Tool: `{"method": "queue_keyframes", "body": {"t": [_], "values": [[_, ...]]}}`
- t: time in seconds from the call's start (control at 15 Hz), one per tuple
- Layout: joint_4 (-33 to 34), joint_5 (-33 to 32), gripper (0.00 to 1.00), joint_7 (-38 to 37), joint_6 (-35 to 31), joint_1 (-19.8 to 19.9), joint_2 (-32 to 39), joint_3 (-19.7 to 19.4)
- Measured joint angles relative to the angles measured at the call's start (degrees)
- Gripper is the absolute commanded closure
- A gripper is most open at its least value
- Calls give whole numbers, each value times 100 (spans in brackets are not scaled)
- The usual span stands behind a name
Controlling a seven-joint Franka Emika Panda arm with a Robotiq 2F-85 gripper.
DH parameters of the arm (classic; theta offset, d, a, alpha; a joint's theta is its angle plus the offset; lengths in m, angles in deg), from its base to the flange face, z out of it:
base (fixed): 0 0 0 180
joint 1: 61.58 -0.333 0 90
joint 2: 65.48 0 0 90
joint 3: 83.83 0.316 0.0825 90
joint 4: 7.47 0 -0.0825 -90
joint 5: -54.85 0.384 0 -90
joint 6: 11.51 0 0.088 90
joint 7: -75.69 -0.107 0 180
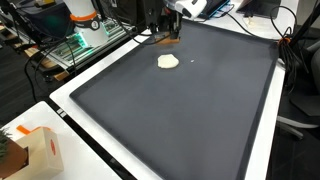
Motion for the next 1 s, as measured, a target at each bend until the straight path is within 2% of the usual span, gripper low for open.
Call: {"method": "queue_keyframes", "body": {"t": [0.47,1.0], "values": [[44,-191,81,-858,0,-68,-180,50],[44,-820,81,-1839,2,-331,-719,196]]}}
